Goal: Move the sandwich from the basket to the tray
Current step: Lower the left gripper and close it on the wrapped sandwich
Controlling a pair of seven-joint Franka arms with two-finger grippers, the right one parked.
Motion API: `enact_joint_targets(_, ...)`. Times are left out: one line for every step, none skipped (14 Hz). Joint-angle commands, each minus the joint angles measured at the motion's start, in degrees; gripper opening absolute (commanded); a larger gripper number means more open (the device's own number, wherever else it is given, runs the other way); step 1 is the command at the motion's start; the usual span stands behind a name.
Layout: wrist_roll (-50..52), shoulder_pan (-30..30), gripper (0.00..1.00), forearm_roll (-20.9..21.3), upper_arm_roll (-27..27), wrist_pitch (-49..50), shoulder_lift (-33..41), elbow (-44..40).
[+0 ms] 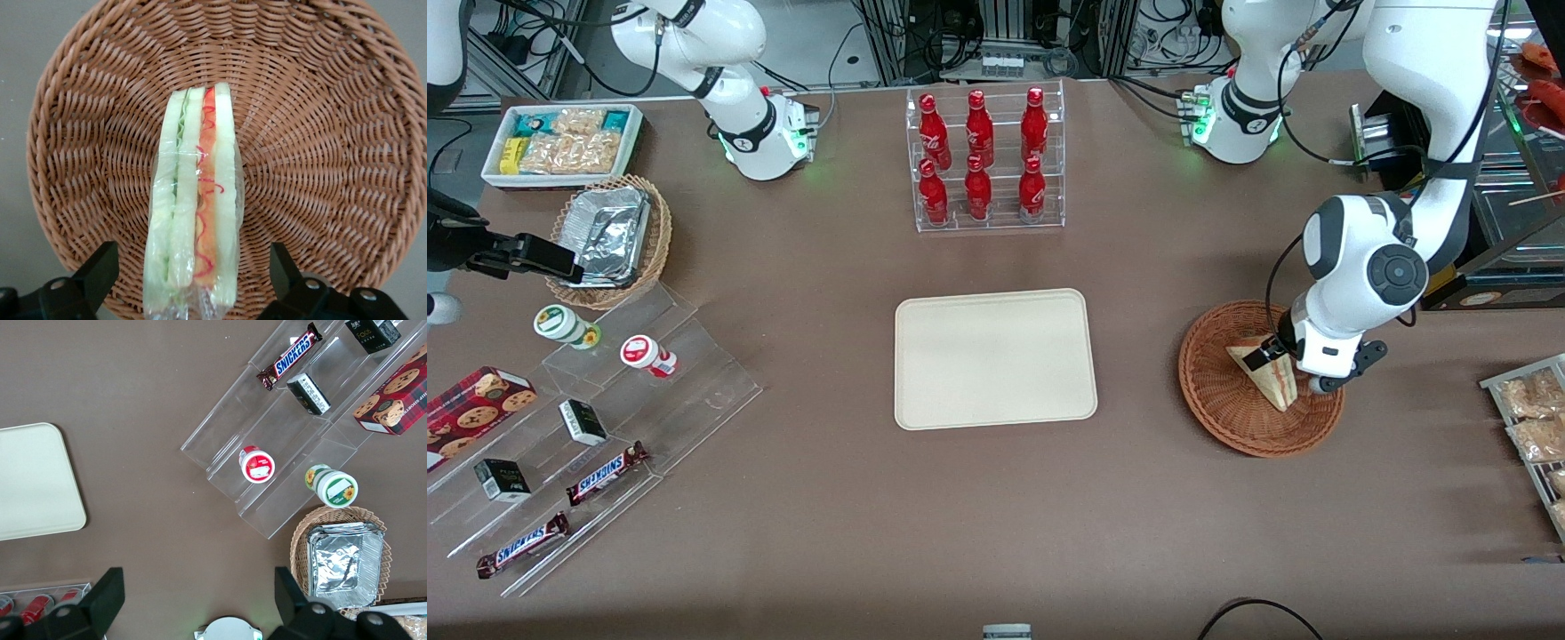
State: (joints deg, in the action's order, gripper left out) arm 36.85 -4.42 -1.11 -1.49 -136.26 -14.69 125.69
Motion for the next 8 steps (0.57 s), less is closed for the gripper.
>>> enact_joint_targets(1.82,-0.68,0.99,0.94,0.43,-1.99,-1.04,0.0)
enact_joint_targets(1.82,-0.68,0.71,0.94,0.43,-1.99,-1.13,0.0)
enact_joint_targets(1.82,-0.68,0.35,0.94,0.43,-1.99,-1.13,0.0)
enact_joint_targets(1.82,-0.68,0.17,0.94,0.43,-1.99,-1.13,0.0)
enact_joint_targets(1.82,-0.68,0.06,0.94,0.43,-1.9,-1.13,0.08)
enact_joint_targets(1.74,-0.68,0.0,1.02,0.43,-1.82,-1.13,0.08)
enact_joint_targets(1.56,-0.76,0.0,1.03,0.43,-1.47,-0.95,0.17)
enact_joint_targets(1.04,-0.76,0.0,1.2,0.43,-0.59,-0.69,0.17)
